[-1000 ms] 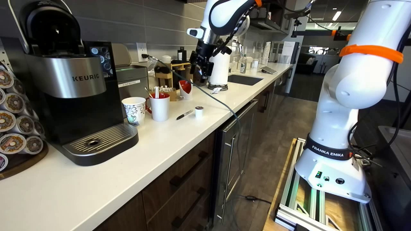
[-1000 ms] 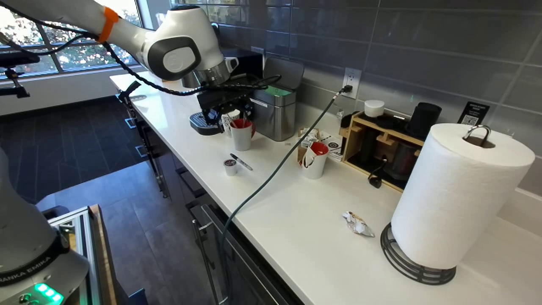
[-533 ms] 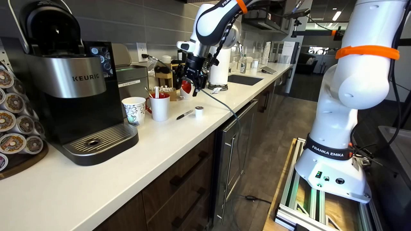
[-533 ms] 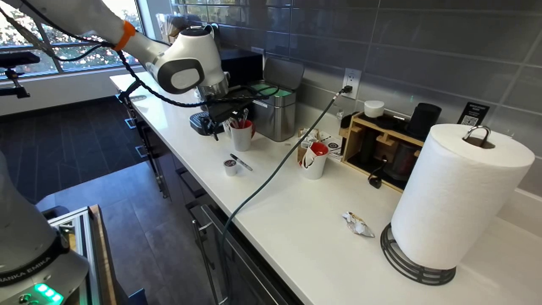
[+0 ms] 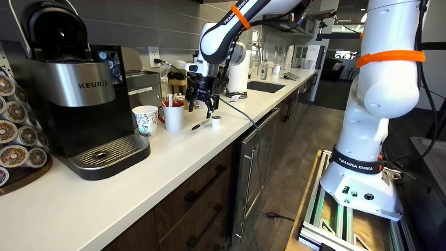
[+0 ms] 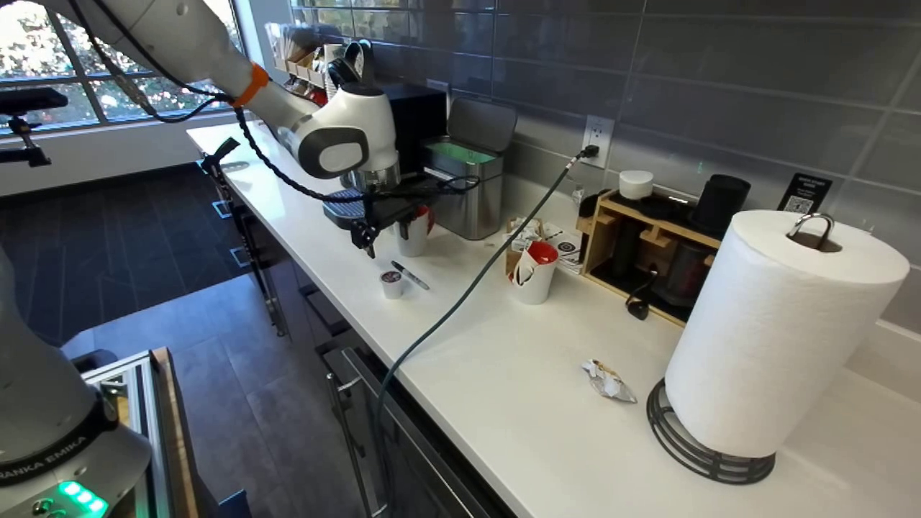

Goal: Put the pen in the mug on the left.

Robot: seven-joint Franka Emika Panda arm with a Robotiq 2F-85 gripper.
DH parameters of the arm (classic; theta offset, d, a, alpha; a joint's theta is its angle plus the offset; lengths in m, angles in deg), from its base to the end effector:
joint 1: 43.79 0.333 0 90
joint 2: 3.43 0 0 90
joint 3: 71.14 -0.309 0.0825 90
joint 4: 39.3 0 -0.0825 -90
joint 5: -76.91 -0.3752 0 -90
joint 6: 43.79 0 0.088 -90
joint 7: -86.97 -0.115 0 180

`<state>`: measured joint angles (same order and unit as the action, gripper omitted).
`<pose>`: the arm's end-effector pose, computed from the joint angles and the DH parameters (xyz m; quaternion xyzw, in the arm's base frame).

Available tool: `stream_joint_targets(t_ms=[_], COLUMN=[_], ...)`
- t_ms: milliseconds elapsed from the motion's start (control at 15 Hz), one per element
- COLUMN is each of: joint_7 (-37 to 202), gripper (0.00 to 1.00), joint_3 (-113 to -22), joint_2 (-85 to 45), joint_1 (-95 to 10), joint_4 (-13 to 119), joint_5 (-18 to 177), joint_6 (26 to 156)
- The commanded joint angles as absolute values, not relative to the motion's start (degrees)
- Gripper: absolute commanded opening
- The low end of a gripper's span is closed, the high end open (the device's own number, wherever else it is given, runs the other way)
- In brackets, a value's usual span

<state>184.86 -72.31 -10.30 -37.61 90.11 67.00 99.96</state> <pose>0.5356 0.0685 0.3132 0.6562 0.7496 0.0859 0.0061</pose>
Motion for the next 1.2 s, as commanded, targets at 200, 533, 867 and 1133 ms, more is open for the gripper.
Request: stream_joint_targets(t_ms=[200, 533, 867, 1133], joint_7=[182.01, 178.15, 175.79, 174.53], gripper=[0.66, 0.37, 0.43, 0.40], joint_3=[-74.88, -75.80, -76.16, -76.48], joint_2=[-15.82, -17.53, -18.42, -19.50], joint_1=[-40.68, -41.27, -42.22, -42.57], joint_4=[85.79, 86.18, 86.44, 86.00], joint_5=[68.88, 69.31, 69.39, 70.27], joint_6=[98.78, 100.87, 103.30, 103.94])
